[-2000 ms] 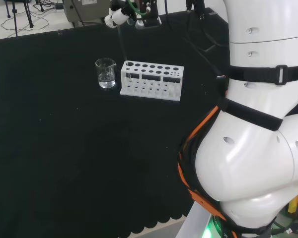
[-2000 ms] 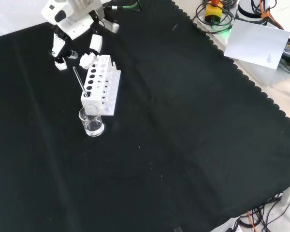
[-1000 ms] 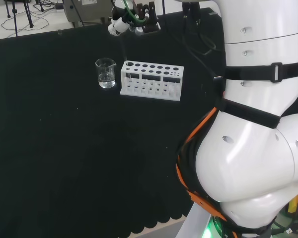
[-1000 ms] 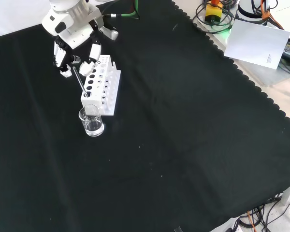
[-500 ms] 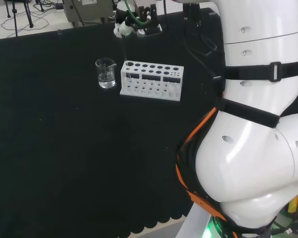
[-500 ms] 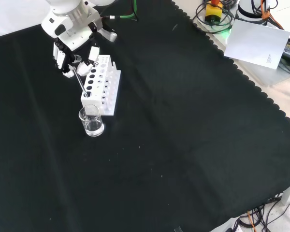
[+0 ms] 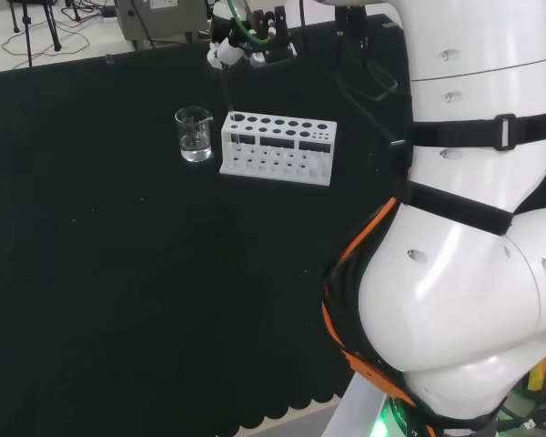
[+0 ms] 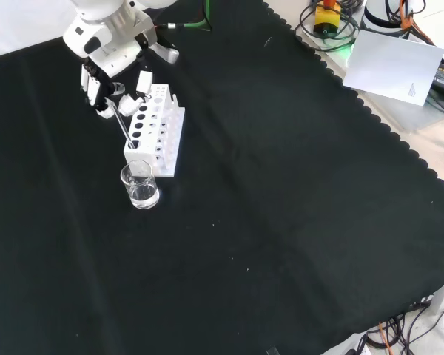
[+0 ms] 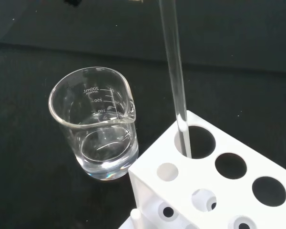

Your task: Take the glass rod from the white test tube rack.

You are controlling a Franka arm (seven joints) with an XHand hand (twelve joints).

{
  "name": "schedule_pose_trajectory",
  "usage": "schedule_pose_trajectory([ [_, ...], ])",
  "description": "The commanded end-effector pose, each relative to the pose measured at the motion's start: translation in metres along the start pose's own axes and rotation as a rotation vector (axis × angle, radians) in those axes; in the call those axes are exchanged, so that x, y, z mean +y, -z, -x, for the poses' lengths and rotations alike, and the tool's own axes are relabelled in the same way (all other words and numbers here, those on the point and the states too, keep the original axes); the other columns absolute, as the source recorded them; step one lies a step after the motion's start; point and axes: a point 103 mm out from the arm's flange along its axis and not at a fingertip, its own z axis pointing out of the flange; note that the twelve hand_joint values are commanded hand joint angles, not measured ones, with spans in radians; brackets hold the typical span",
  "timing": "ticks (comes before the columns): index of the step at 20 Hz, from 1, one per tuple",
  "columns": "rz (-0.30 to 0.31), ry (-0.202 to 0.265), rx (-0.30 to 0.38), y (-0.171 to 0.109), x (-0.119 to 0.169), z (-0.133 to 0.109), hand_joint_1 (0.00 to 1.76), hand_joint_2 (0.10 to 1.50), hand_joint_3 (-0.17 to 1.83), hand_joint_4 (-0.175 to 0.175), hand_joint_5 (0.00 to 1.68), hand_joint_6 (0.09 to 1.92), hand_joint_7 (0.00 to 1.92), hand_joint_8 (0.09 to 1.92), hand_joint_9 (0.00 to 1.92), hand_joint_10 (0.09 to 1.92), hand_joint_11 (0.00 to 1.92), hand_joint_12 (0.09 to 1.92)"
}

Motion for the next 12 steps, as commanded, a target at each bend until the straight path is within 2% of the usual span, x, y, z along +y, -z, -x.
schedule_pose_trajectory([
  [1,0.001,0.0,-0.02,0.0003,0.0013,-0.0056,0.94,0.87,0.63,-0.175,0.75,0.86,1.07,1.05,1.44,1.13,0.95,1.3],
  [6,0.052,-0.004,-0.032,-0.0009,0.0029,-0.011,1.0,0.82,0.71,-0.175,0.8,0.85,1.12,1.02,1.51,1.05,1.01,1.26],
  [8,0.078,-0.013,-0.043,-0.0004,0.0023,-0.0114,1.08,0.95,0.43,-0.175,0.86,1.05,1.16,1.0,1.55,1.0,1.05,1.23],
  [9,0.089,-0.019,-0.045,0.0002,0.0018,-0.0112,1.11,1.0,0.31,-0.175,0.89,1.08,1.18,0.99,1.56,0.98,1.08,1.21],
  [12,0.13,-0.039,-0.057,0.0038,0.0001,-0.0092,1.25,1.0,0.22,-0.175,0.96,0.86,1.13,1.05,1.56,0.96,1.15,1.14],
])
